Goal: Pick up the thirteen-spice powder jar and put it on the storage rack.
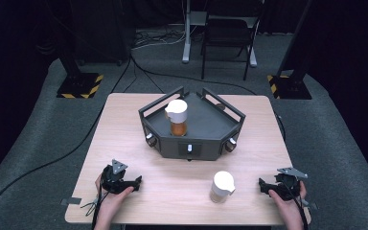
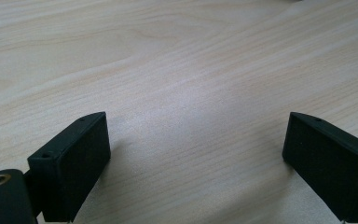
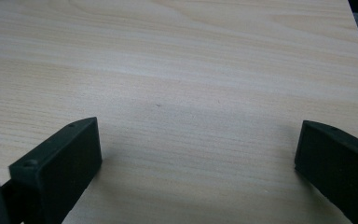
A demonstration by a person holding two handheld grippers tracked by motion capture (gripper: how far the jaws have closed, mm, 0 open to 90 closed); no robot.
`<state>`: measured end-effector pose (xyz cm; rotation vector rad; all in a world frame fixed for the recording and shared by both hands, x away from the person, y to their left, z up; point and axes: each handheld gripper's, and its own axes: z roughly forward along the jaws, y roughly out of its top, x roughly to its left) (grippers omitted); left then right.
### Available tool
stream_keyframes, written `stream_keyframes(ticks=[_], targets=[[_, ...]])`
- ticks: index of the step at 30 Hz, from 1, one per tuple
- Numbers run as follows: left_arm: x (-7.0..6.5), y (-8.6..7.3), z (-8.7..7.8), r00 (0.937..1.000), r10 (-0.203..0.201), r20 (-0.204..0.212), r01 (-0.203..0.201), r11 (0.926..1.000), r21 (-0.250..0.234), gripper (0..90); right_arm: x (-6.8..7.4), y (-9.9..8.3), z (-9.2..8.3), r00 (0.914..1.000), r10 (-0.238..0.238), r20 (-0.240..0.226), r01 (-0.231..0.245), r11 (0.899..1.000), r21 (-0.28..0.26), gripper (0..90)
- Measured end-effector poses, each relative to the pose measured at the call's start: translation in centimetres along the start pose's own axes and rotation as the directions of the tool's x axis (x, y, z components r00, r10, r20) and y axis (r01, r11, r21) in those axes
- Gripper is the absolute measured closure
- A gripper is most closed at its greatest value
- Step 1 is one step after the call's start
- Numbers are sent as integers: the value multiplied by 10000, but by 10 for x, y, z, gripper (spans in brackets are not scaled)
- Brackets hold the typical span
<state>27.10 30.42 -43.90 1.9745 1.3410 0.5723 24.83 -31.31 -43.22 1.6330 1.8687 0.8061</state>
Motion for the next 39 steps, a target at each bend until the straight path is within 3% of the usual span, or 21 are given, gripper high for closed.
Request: stream_keyframes(ticks=[28, 39], targets=[[0, 0, 0, 10000, 9, 11, -9, 10000, 15, 71, 0, 1, -1, 10000, 3, -33, -3, 10000, 14, 15], [1, 0, 0, 10000, 29, 18, -29, 10000, 16, 70, 6, 1, -13, 9990, -244, -363, 240, 9997, -104, 64]])
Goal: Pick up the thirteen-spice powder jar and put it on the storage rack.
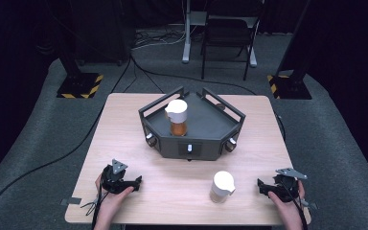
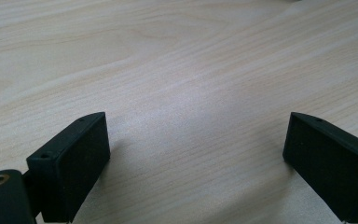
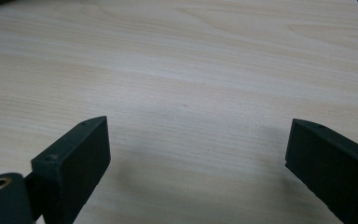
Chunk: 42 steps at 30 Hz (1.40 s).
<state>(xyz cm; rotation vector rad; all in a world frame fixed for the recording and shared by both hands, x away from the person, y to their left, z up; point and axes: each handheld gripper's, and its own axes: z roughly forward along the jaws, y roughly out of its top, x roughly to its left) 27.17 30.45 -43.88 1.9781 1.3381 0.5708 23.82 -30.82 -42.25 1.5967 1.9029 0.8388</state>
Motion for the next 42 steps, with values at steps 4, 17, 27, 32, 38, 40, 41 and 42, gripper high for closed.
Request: stream_keyframes(ticks=[4, 17, 27, 32, 38, 40, 41, 42], targets=[[0, 0, 0, 10000, -3, -1, 3, 10000, -3, 70, 1, -2, -8, 9997, -135, -220, 135, 9999, 4, 67], [0, 0, 0, 10000, -3, 1, 3, 10000, -2, 70, 7, -13, -37, 9946, -310, -987, 272, 9988, -397, 66], [0, 0, 0, 10000, -2, 1, 2, 10000, -1, 70, 19, -15, -59, 9787, -859, -1863, 720, 9942, -799, 72], [0, 0, 0, 10000, -3, 1, 3, 10000, -1, 70, 24, -15, -67, 9678, -1159, -2237, 960, 9906, -977, 77], [0, 0, 0, 10000, 1, 0, -1, 10000, -1, 70, 31, -13, -74, 9529, -1473, -2653, 1181, 9854, -1229, 78], [0, 0, 0, 10000, -2, 1, 2, 10000, -2, 70, 34, -12, -77, 9478, -1590, -2765, 1267, 9833, -1309, 78], [0, 0, 0, 10000, -2, 2, 2, 10000, 0, 70, 36, -12, -78, 9448, -1693, -2806, 1356, 9815, -1354, 78], [0, 0, 0, 10000, -1, 1, 1, 10000, 0, 70, 37, -12, -79, 9424, -1737, -2857, 1387, 9806, -1385, 78]])
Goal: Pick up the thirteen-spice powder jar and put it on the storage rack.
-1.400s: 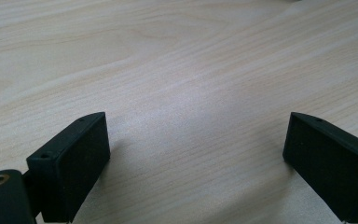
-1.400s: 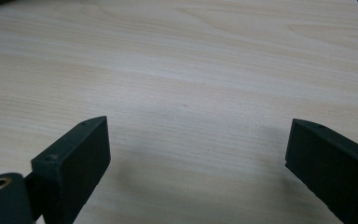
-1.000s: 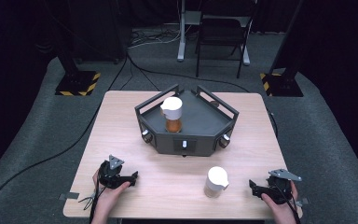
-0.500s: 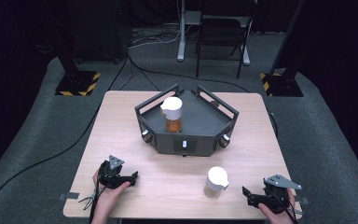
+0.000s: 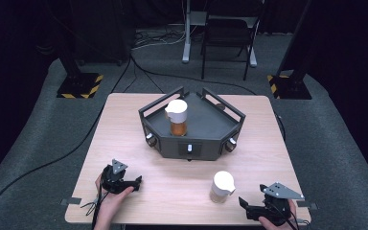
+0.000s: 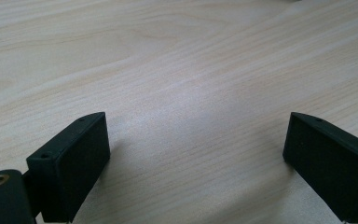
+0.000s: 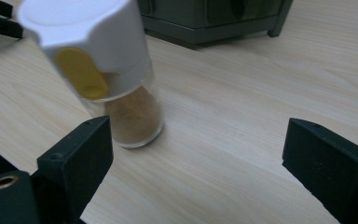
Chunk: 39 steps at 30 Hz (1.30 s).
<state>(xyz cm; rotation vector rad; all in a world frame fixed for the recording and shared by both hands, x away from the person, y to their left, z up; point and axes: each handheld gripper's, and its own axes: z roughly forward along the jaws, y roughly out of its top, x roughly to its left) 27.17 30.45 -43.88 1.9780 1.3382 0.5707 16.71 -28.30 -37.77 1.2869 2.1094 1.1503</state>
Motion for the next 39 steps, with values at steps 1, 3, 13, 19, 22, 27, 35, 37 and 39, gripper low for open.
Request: stream_keyframes(ticks=[1, 3, 13, 19, 22, 27, 35, 37, 39], targets=[[0, 0, 0, 10000, 0, 1, 0, 10000, -2, 70, 2, 1, 0, 10000, -67, -49, 67, 10000, -20, 78], [0, 0, 0, 10000, -1, 0, 1, 10000, 1, 70, 5, 2, 0, 9997, -164, -163, 163, 9999, -56, 78], [0, 0, 0, 10000, 0, 2, 0, 10000, -2, 70, 12, 10, 11, 9970, -421, -643, 412, 9991, -139, 78], [0, 0, 0, 10000, 6, 4, -6, 10000, 3, 70, 14, 14, 20, 9948, -419, -926, 398, 9989, -239, 78], [0, 0, 0, 10000, 8, 10, -8, 10000, 1, 69, 16, 17, 26, 9939, -444, -1007, 419, 9988, -263, 84], [1, 0, 0, 10000, 21, 19, -21, 10000, 6, 69, 19, 19, 35, 9931, -437, -1092, 400, 9986, -353, 98], [1, 0, 0, 10000, 26, 26, -26, 10000, 8, 69, 26, 20, 48, 9937, -474, -1011, 430, 9981, -451, 129], [1, 0, 0, 10000, 27, 29, -27, 10000, 8, 69, 29, 20, 51, 9942, -480, -965, 434, 9978, -494, 138], [1, 0, 0, 10000, 28, 29, -28, 10000, 9, 69, 30, 20, 54, 9943, -476, -954, 427, 9977, -524, 147]])
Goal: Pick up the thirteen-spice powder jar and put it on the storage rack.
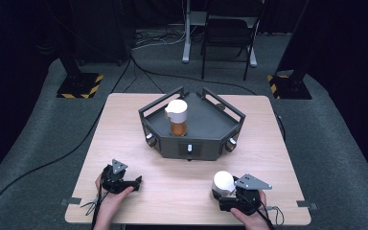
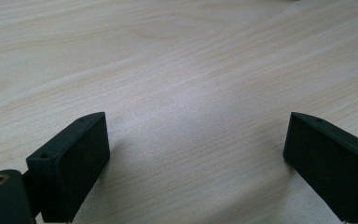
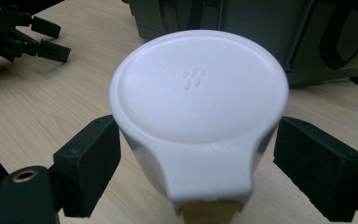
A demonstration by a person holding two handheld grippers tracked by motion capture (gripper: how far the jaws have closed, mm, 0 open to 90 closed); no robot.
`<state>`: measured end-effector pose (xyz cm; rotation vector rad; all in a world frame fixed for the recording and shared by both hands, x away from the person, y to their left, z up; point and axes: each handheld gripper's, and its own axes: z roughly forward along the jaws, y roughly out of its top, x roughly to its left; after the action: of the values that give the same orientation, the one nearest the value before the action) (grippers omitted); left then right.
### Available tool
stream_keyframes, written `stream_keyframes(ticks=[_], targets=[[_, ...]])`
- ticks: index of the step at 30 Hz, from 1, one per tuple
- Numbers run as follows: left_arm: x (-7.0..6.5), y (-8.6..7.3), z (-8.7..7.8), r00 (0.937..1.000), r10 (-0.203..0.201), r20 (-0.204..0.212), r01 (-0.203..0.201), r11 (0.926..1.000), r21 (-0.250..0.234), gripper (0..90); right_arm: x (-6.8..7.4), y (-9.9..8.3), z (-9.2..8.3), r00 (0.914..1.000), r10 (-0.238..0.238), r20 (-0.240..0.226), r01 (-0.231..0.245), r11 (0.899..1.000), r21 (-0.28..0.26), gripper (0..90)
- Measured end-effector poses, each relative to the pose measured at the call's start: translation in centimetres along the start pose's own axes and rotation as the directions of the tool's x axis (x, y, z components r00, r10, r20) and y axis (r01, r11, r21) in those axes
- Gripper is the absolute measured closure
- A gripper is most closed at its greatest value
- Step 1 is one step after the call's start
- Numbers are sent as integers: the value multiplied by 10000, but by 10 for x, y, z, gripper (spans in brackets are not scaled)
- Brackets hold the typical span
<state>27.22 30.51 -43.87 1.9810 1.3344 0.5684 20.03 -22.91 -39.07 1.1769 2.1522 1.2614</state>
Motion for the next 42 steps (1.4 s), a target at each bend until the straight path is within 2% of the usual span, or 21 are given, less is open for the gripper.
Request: stream_keyframes(ticks=[12, 16, 25, 29, 42], targets=[[0, 0, 0, 10000, 6, 6, -6, 10000, 0, 69, 3, -6, 17, 10000, 3, 53, -1, 9995, -304, 233], [0, 0, 0, 10000, 11, 10, -11, 10000, 3, 68, 2, -9, 17, 9999, -65, 88, 69, 9989, -459, 277], [0, 0, 0, 10000, 17, 15, -17, 10000, 8, 68, 3, -7, 17, 9996, -193, 204, 202, 9987, -464, 292], [1, 0, 0, 10000, 21, 18, -21, 10000, 9, 68, 2, -1, 16, 9994, -298, 182, 305, 9988, -381, 294], [1, 0, 0, 10000, 34, 29, -34, 10000, 13, 67, -3, 25, 7, 9989, -319, 358, 342, 9972, -660, 295]])
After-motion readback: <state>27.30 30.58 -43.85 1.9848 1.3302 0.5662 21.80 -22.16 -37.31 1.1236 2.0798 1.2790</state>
